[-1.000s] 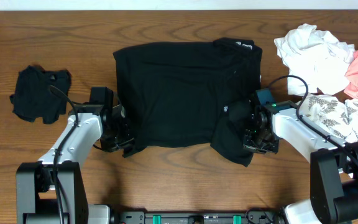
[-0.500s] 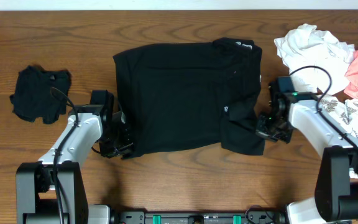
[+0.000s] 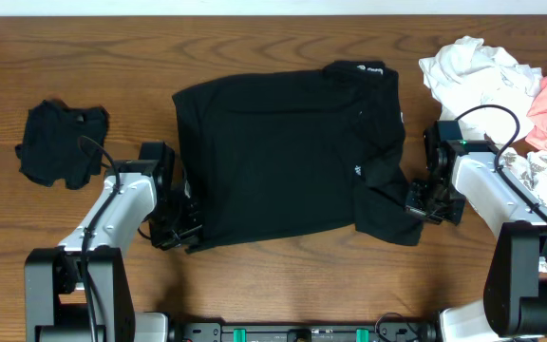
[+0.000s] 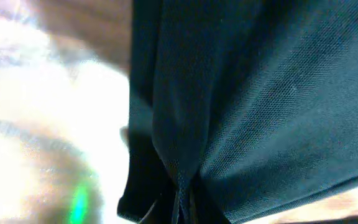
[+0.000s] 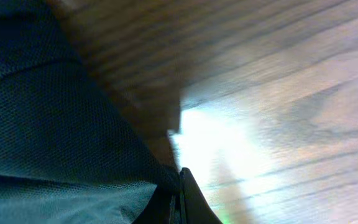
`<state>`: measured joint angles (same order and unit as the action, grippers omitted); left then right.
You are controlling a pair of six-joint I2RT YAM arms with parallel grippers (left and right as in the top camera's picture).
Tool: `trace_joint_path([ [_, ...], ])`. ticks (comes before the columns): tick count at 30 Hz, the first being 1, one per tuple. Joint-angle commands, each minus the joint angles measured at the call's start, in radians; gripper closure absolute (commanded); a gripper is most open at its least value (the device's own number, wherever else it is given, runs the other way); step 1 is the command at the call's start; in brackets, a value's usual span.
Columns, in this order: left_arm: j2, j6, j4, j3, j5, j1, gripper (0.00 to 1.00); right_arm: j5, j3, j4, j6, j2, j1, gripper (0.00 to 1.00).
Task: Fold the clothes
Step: 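Pull the right gripper's edge rightward to straighten the shirt's right side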
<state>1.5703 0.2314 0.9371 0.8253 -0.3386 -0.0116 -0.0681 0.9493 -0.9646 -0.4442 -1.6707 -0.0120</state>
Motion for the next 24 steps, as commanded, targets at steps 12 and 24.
trace_joint_path([
  [12, -0.014, -0.016, 0.095, 0.007, 0.05, 0.0, 0.94, -0.077, 0.012, -0.028, -0.064, 0.005, 0.038, 0.99],
  [24, -0.014, 0.007, 0.089, 0.007, 0.168, 0.0, 0.94, -0.193, 0.012, -0.095, -0.23, 0.005, 0.074, 0.99],
])
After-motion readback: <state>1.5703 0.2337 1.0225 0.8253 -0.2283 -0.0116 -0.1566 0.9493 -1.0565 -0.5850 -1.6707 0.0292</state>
